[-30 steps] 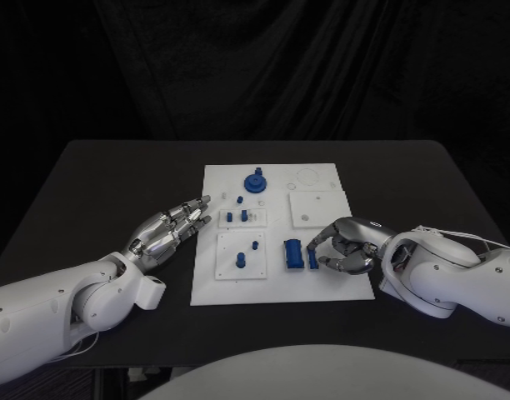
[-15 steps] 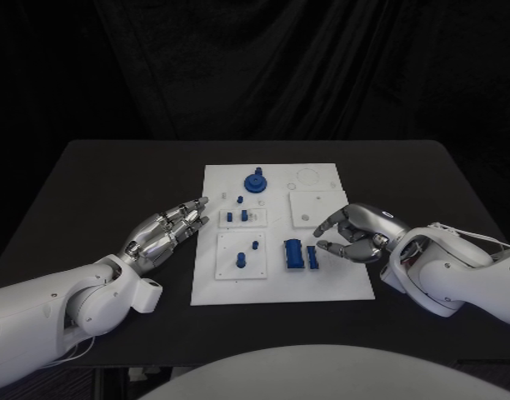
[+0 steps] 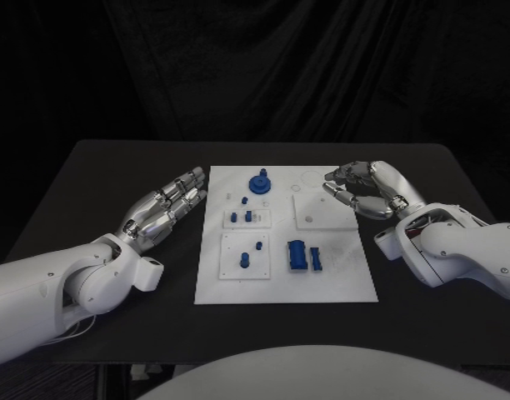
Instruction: Assemble the parts on the task board
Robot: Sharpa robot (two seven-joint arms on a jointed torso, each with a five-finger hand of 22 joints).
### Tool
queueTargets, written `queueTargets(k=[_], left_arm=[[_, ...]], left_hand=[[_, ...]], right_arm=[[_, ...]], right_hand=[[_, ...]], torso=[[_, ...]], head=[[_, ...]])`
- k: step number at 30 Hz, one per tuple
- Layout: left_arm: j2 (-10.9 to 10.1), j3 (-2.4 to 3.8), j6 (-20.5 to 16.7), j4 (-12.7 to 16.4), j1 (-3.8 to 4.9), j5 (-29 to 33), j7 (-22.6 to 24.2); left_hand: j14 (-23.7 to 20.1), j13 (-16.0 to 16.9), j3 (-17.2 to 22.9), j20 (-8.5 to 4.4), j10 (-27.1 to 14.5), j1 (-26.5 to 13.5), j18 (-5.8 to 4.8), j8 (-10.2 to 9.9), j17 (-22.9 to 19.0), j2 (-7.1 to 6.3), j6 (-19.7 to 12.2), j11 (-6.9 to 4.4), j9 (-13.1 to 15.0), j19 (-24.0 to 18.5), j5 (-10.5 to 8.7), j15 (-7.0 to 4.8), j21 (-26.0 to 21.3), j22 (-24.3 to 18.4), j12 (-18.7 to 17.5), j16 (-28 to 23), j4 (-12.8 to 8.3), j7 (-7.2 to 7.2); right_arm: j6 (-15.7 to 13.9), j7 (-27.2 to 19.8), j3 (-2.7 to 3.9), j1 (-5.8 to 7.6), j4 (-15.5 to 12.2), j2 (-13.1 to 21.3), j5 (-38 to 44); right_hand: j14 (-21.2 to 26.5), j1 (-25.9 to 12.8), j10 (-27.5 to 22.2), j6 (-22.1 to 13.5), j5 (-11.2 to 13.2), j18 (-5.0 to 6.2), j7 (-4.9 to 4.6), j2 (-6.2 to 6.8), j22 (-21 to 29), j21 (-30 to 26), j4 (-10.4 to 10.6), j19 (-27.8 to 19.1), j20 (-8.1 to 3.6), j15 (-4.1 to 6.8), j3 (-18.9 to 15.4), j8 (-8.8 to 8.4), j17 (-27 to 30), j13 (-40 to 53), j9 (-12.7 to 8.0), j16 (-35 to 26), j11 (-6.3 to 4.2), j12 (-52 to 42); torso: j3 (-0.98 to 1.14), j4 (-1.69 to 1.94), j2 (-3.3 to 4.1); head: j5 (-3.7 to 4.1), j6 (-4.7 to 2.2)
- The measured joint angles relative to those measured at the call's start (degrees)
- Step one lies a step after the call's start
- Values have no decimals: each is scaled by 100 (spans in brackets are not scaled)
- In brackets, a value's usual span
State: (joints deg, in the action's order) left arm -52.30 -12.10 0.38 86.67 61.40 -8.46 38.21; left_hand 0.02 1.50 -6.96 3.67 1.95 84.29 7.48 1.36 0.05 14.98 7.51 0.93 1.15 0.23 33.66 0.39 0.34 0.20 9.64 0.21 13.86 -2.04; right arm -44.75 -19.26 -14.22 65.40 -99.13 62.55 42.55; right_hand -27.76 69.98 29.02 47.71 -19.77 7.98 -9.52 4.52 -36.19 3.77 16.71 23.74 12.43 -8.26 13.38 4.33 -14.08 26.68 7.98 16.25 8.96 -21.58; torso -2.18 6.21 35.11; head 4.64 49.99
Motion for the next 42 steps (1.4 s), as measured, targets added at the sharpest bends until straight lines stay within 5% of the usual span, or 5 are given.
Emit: queueTargets(k=[5,8,16,26,42], left_arm=[[81,0,-108,-19,54,1,23],[148,-3,-161,-59,68,0,32],[306,-2,-255,-201,72,0,45],[332,111,-386,-181,55,14,-20],[634,910,-2437,163,-63,366,-424]], left_hand=[[0,-28,-179,-122,-64,-59,0,-20,0,-53,-251,-280,-29,-20,-144,-123,-1,-10,-228,0,178,-588],[-1,-75,-365,-210,-101,-323,1,-42,1,17,-287,-870,-31,-21,-485,-195,-1,-13,-556,0,272,-673],[-9,-135,-840,-399,-172,-977,186,-42,2,159,-311,-1038,-30,-29,-1556,-215,0,-15,-927,0,308,-829],[-10,-144,-405,-419,-195,-3222,43,-85,4,-324,-637,-763,-89,-10,-2190,-214,0,-15,-927,0,-166,-459],[11,-144,180,-397,-196,-5781,-402,-108,5,-900,-750,-215,-107,-31,-2768,-89,0,-13,-927,0,-750,84]], right_arm=[[347,-397,2,-68,254,-142,-711],[639,-597,2,-170,398,-203,-1048],[1277,-1009,-4,-355,614,-310,-1573],[1274,-1037,225,-371,666,-529,-1736],[528,-1042,1338,-502,894,-1692,-3495]], right_hand=[[1924,-97,-1402,-2028,-322,1,362,-98,2257,-235,0,-1810,-34,424,-503,-123,943,-880,-439,-1125,-455,715],[2534,-106,-2183,-3286,-323,2,803,-272,2977,-298,1,-2186,-32,578,-910,-251,1278,-1522,-609,-1493,-778,1101],[2761,152,-2778,-4094,-322,147,1998,-655,3423,-319,4,-2332,-87,553,-1882,-300,1402,-2310,-688,-1605,-1159,1326],[2774,-1932,-2893,-4479,364,-2,1723,-529,3571,-342,-477,-2371,-443,733,-1510,-378,1403,-2589,-768,-1605,-1007,1600],[2773,-4420,-2913,-4763,1158,-489,1128,-457,3608,-342,-1054,-2373,-1035,775,-1347,-400,1402,-2656,-791,-1605,-945,2087]], torso=[[27,-35,-103],[57,-55,-180],[115,-124,-299],[124,-158,-309],[192,-491,-370]], head=[[-64,0],[-92,0],[-154,0],[-189,-145],[-409,-1306]])
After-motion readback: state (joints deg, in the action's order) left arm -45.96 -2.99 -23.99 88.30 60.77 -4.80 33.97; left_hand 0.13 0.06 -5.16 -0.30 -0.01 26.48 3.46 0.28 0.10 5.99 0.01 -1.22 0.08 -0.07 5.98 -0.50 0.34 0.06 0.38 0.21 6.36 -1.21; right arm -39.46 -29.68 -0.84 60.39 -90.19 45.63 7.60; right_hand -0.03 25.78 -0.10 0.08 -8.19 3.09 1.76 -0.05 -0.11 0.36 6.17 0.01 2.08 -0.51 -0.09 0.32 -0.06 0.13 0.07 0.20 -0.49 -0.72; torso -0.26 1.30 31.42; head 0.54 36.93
